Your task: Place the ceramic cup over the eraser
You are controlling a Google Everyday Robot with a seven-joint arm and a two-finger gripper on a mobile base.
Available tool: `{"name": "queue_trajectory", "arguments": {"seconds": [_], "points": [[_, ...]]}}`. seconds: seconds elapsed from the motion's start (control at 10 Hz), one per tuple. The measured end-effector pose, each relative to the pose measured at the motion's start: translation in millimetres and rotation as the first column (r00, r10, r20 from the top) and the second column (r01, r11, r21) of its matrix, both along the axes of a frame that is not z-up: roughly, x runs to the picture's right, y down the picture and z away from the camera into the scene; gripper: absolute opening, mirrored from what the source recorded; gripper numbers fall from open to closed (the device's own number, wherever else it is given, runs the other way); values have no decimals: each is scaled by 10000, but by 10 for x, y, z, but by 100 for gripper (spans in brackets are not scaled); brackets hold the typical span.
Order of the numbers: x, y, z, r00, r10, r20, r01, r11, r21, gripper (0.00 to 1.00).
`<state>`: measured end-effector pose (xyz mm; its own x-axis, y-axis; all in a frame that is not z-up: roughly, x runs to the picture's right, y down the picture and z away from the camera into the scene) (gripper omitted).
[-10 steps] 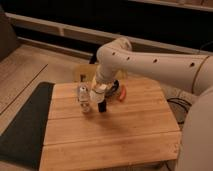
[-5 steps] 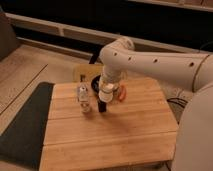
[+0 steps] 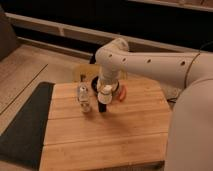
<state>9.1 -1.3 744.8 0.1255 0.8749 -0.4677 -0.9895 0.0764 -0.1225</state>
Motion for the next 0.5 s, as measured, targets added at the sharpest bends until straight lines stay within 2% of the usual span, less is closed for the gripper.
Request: {"name": "queue_trajectory", "arguments": {"seconds": [0.5], "points": [[-162,131,150,9993,-310,194,318,9985,-439,0]]}}
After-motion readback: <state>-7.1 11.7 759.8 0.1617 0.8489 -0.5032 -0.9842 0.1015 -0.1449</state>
